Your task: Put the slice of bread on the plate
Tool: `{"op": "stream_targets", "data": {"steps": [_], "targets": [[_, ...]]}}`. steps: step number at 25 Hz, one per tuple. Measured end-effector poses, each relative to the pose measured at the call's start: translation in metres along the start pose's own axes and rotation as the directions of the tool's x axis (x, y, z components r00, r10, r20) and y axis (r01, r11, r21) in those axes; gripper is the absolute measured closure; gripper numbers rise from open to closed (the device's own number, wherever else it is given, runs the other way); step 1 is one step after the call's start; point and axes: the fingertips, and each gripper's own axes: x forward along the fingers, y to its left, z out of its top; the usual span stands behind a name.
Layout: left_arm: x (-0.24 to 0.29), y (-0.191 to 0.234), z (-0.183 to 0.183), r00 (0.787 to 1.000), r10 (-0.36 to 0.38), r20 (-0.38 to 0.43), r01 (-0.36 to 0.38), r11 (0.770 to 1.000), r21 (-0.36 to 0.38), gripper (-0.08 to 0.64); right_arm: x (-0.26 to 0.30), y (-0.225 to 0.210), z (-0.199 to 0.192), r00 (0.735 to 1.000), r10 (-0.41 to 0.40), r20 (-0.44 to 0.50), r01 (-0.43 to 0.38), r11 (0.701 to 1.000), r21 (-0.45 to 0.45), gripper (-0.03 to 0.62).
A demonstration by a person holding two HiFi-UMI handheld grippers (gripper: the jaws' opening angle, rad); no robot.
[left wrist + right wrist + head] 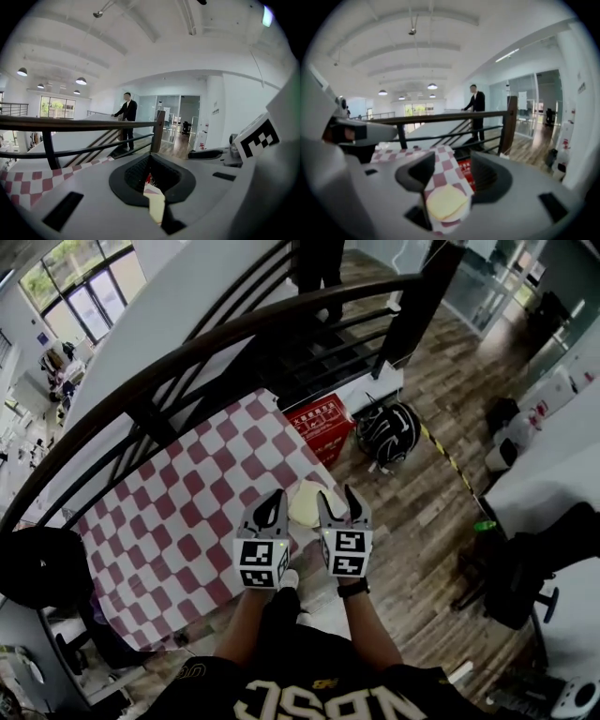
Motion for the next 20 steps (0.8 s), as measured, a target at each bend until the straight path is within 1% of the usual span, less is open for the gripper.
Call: {"op": "stream_targets", "data": {"steps": [1,3,5,7,10,15,20], "targets": [[-0.006,-0.004,0.009,1.0,-0.002,0.022,0.002,1.0,0.012,0.54,-0.009,0.0,0.011,0.999,-0.002,0.034,0.002,1.0,-0.006,0.356],[-0.019,-0.013,0.024,0.998,-0.008,0.061,0.006,1.0,0.028,0.54,-0.029,0.002,0.031,0.995,-0.001,0.099,0.003,1.0,-0.021,0.421],[-0.035,-0.023,0.035,0.996,-0.014,0.093,0.011,0.999,0.039,0.54,-0.05,0.008,0.044,0.989,0.003,0.15,0.001,1.0,-0.027,0.472],[-0.049,-0.032,0.045,0.992,-0.024,0.123,0.017,0.999,0.051,0.54,-0.069,0.014,0.052,0.982,0.003,0.188,0.0,1.0,-0.018,0.49],[-0.066,-0.044,0.056,0.987,-0.034,0.159,0.024,0.998,0.066,0.54,-0.096,0.025,0.064,0.969,0.012,0.247,-0.01,1.0,-0.01,0.544],[-0.093,-0.067,0.062,0.98,-0.052,0.192,0.035,0.995,0.09,0.54,-0.136,0.041,0.072,0.955,0.043,0.293,-0.042,0.999,-0.012,0.575],[-0.112,-0.086,0.063,0.976,-0.076,0.206,0.053,0.992,0.115,0.54,-0.159,0.049,0.062,0.96,0.052,0.277,-0.043,0.998,-0.038,0.577]]}}
